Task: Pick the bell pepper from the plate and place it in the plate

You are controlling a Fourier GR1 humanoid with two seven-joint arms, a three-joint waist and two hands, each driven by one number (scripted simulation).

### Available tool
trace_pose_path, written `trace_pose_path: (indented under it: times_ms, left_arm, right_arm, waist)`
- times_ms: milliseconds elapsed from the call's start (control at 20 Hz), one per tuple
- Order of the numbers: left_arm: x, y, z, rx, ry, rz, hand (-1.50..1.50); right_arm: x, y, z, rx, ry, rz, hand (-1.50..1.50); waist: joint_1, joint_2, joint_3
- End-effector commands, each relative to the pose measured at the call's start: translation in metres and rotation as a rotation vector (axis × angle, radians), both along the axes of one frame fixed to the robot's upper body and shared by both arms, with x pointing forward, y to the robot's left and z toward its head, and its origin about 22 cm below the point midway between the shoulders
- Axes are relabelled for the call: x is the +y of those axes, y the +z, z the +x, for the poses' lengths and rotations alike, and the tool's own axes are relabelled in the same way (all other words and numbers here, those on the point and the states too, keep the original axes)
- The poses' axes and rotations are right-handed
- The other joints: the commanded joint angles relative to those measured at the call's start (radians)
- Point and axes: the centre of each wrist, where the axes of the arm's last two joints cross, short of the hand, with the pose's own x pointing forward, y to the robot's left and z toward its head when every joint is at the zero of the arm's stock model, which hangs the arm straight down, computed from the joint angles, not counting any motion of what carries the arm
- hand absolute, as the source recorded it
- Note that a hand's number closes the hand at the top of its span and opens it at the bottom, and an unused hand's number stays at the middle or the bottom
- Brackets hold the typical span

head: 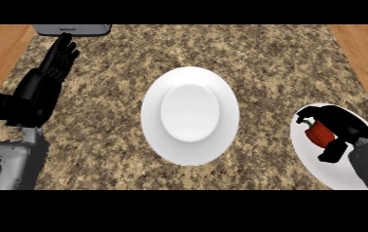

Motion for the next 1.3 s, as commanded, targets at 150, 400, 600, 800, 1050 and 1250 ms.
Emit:
trace_pose_path:
  times_ms: [150,400,600,800,1050,1250]
  left_arm:
    - [0.013,-0.003,-0.006,0.0,0.086,0.0,0.0]
    - [0.027,-0.013,-0.019,0.031,0.104,0.013,0.0]
    - [0.023,-0.011,-0.015,0.021,0.087,-0.002,0.0]
    - [0.029,0.005,-0.016,-0.001,0.081,0.016,0.0]
    - [0.015,-0.005,-0.016,0.005,0.064,0.004,0.0]
    - [0.007,0.006,-0.011,-0.002,0.033,0.008,0.0]
  right_arm:
    - [-0.031,-0.029,-0.055,-0.082,-0.453,-0.097,1.5]
    - [-0.052,-0.031,-0.111,-0.172,-0.711,-0.216,1.5]
    - [-0.009,-0.02,-0.136,-0.336,-0.718,-0.203,1.5]
    - [0.037,0.009,-0.162,-0.418,-0.685,-0.087,1.5]
    - [0.091,0.065,-0.175,-0.57,-0.544,0.097,1.5]
    - [0.138,0.102,-0.183,-0.683,-0.476,0.317,1.5]
  waist:
    - [-0.07,-0.014,-0.001]
    - [-0.096,-0.024,-0.006]
    - [-0.08,-0.016,-0.005]
    - [-0.059,-0.012,-0.003]
    - [-0.05,-0.01,-0.002]
    - [-0.035,-0.009,0.0]
